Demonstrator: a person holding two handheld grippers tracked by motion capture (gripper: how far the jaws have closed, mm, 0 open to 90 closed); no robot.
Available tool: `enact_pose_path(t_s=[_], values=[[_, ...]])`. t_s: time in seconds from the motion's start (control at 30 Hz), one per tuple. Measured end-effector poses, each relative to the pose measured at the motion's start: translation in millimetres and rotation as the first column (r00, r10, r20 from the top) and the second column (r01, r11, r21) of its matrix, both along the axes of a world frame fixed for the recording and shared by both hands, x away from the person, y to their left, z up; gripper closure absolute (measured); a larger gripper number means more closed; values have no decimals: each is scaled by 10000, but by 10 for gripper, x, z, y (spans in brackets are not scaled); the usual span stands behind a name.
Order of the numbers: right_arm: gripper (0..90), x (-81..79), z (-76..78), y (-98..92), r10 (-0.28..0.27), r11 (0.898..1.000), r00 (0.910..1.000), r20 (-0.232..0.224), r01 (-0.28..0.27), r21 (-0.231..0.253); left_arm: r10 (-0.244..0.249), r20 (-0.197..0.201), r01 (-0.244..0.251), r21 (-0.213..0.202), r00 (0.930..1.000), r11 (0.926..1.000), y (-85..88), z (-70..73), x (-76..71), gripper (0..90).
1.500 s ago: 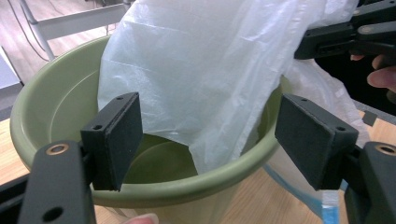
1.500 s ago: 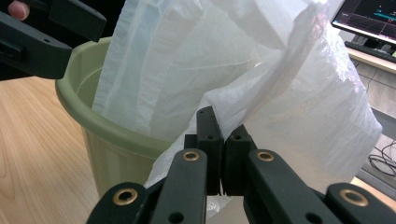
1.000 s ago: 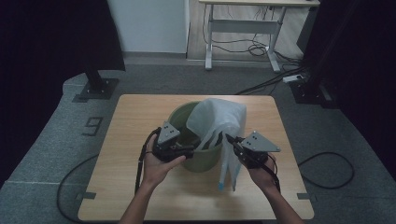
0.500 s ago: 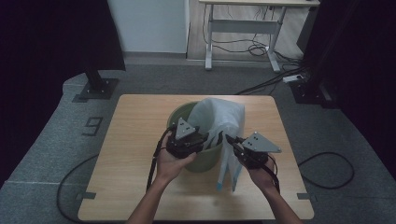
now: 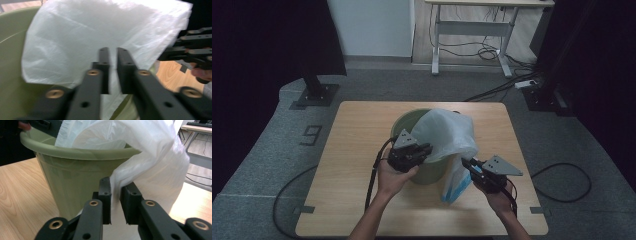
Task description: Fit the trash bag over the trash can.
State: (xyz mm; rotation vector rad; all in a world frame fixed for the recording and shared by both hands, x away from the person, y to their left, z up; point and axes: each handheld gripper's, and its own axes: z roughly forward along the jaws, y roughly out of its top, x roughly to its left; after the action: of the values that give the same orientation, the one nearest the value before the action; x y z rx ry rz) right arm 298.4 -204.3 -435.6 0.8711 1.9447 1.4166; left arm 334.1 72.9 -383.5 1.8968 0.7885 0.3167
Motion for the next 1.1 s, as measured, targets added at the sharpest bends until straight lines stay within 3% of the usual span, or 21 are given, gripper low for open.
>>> enact_pose_path(t_s=[0.1, 0.2, 0.3, 0.4, 0.47, 0.57, 0.77, 0.87, 0.93, 1.1], values=[[826, 19, 58, 22, -37, 9999, 9999, 140, 35, 142, -172, 90, 173, -125, 9998, 9998, -67, 18, -21, 568], [844, 26, 162, 70, -10, 9998, 9993, 370, 2, 210, -91, 451, 92, -12, 9989, 10000, -124, 37, -70, 413], [855, 33, 245, 127, 51, 9999, 9984, 556, -59, 139, -9, 782, -7, 208, 9969, 9998, -176, 49, -110, 348], [861, 39, 290, 177, 87, 9999, 9978, 655, -95, 113, 253, 1217, -365, 907, 9922, 9952, -267, 46, -127, 309], [863, 38, 307, 212, 136, 9999, 9972, 732, -141, 61, 174, 1188, -303, 1070, 9928, 9938, -330, 36, -109, 309], [864, 29, 302, 238, 167, 9999, 9968, 780, -163, -53, 323, 1097, -440, 1063, 9934, 9934, -364, 26, -69, 378], [839, 3, 258, 200, 187, 9997, 9974, 701, -174, -197, 220, 820, -263, 512, 9964, 9983, -322, 38, -20, 664], [625, -19, 223, 164, -91, 9999, 9983, 577, 94, -50, 50, 526, -59, 179, 9986, 9998, -278, 53, 12, 815], [504, -78, 177, 145, -342, 9993, 9984, 442, 335, 149, 63, 517, -69, 122, 9986, 9999, -256, 59, 16, 859], [344, -251, -43, 100, -626, 9953, 9980, -4, 625, 742, 171, 481, -170, -36, 9987, 9998, -210, 60, 25, 885]])
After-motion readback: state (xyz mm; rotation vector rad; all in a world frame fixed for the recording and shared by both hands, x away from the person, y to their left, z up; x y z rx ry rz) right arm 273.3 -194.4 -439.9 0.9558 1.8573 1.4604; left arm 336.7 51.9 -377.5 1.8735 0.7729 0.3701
